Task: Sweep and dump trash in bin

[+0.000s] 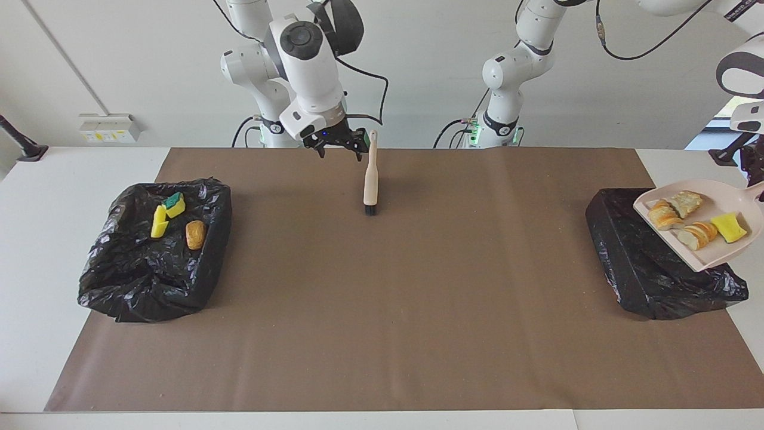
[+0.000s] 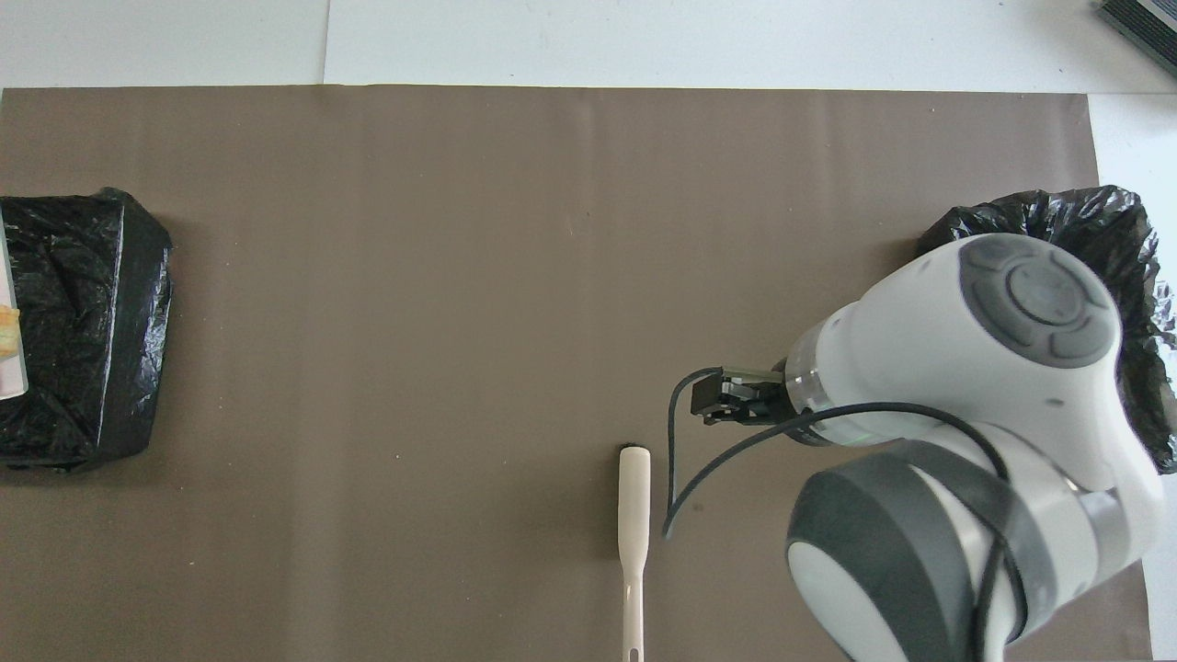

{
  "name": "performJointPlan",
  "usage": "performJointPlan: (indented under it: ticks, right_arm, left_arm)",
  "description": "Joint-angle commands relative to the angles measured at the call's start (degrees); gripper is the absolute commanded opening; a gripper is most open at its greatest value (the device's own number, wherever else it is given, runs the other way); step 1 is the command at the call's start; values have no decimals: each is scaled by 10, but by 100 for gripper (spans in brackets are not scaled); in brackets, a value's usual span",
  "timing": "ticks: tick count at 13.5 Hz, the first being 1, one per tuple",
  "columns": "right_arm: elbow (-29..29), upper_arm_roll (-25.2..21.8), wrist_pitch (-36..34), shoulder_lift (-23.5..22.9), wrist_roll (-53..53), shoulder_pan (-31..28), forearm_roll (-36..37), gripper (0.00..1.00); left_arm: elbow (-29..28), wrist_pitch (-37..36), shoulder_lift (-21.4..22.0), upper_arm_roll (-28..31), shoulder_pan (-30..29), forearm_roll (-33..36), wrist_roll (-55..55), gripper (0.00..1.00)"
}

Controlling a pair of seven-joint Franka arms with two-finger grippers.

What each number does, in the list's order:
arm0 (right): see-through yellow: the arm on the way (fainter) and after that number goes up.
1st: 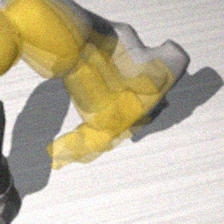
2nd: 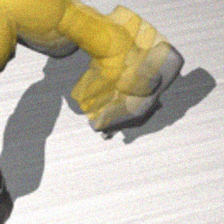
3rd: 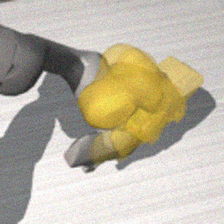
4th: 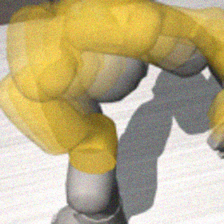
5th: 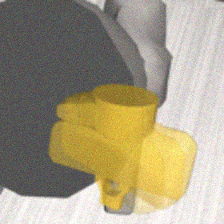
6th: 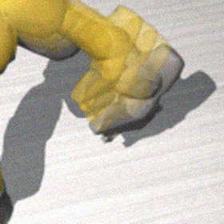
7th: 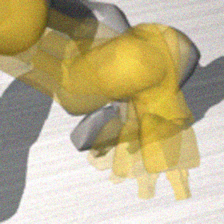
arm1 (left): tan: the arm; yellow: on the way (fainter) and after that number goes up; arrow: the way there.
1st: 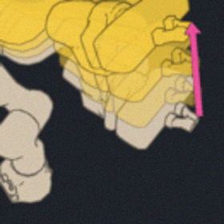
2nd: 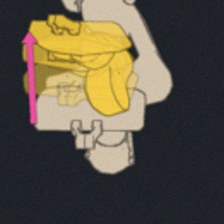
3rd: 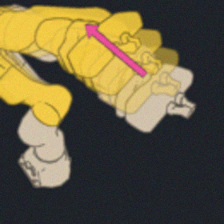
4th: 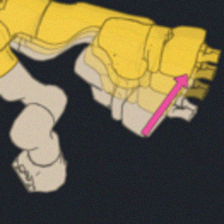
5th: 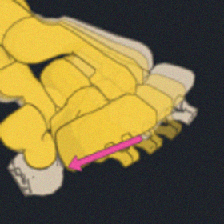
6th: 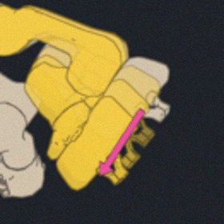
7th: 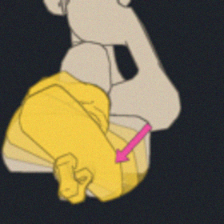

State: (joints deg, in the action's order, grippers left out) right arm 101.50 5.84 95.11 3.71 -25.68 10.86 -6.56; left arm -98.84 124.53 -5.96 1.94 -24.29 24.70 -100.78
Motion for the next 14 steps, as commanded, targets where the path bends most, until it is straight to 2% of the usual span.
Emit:
performJointPlan:
  ticks: [1, 5, 9, 12, 14]
  right_arm:
    - [-69, 7, -42, -7, 13, -25, 35, 100]
    - [-125, 1, -91, -5, 14, -81, 34, 100]
    - [-134, -54, -114, 30, 19, -93, 36, 100]
    - [-131, -114, -125, 45, 125, -93, 37, 100]
    - [-128, -117, -123, 45, 145, -94, 60, 100]
  left_arm:
    - [12, 6, -5, 3, 5, 46, 19, 0]
    - [14, 5, -3, 3, 16, 153, 82, 0]
    - [29, -4, 2, 3, 18, 168, 88, 0]
    - [30, -13, 9, 2, 30, 198, 89, 0]
    - [32, -24, 11, 1, 37, 200, 91, 0]
